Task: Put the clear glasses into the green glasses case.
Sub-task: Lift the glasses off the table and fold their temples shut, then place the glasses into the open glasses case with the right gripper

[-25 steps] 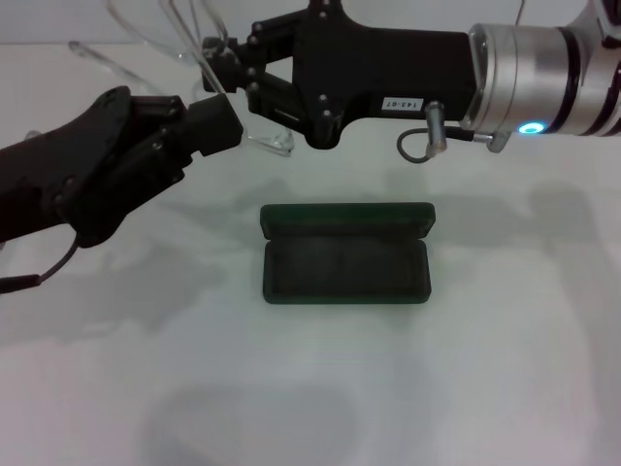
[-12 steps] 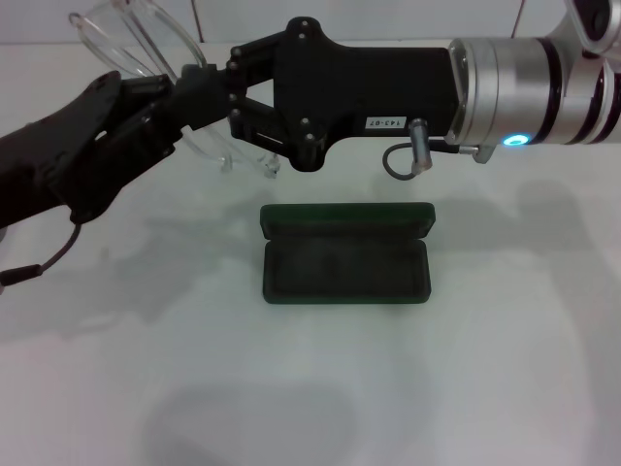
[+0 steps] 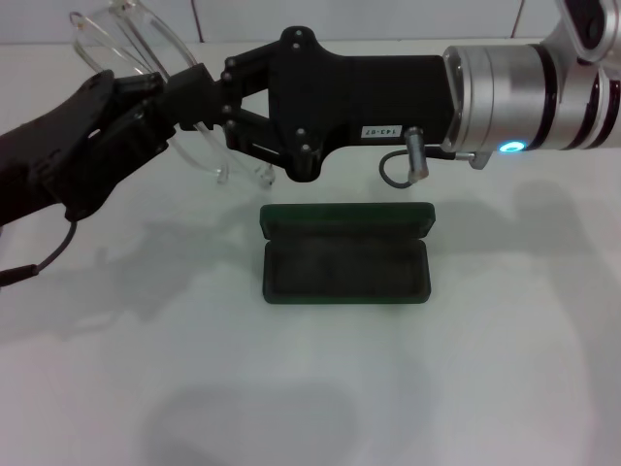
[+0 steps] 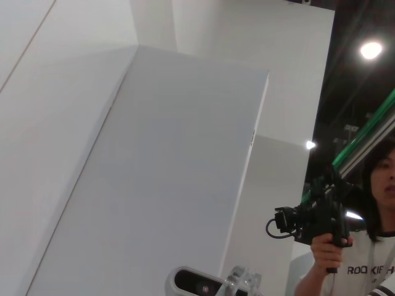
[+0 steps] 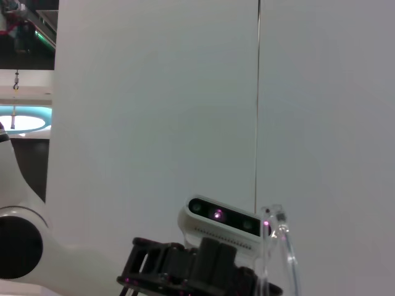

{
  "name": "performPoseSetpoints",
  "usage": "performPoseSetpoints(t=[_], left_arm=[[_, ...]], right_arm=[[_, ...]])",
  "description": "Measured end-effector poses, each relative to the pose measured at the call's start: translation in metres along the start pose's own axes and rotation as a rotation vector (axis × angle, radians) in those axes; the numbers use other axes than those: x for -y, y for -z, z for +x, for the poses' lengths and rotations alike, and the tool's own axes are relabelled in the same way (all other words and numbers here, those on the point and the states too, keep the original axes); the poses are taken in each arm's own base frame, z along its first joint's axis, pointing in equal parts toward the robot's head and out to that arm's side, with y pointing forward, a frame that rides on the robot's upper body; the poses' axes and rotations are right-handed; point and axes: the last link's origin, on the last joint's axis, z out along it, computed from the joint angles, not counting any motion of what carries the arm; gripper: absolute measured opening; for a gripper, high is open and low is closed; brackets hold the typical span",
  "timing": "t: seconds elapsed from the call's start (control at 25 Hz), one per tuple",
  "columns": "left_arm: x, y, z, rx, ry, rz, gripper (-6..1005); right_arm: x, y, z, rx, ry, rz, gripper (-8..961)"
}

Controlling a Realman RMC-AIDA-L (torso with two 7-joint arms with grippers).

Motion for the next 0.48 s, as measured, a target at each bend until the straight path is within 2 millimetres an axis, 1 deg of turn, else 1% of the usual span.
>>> performPoseSetpoints(t=[0.12, 0.48], left_arm=[[0.0000, 0.0002, -0.0001, 0.000, 0.001, 0.001, 25], [-0.0012, 0.0062, -0.0017, 0.006, 0.012, 0.018, 25]], right_arm=[[-0.0009, -0.0013, -0.0001, -0.001, 0.001, -0.006, 82], [0.0016, 0.0041, -0.0017, 0.020, -0.002, 0.023, 81]])
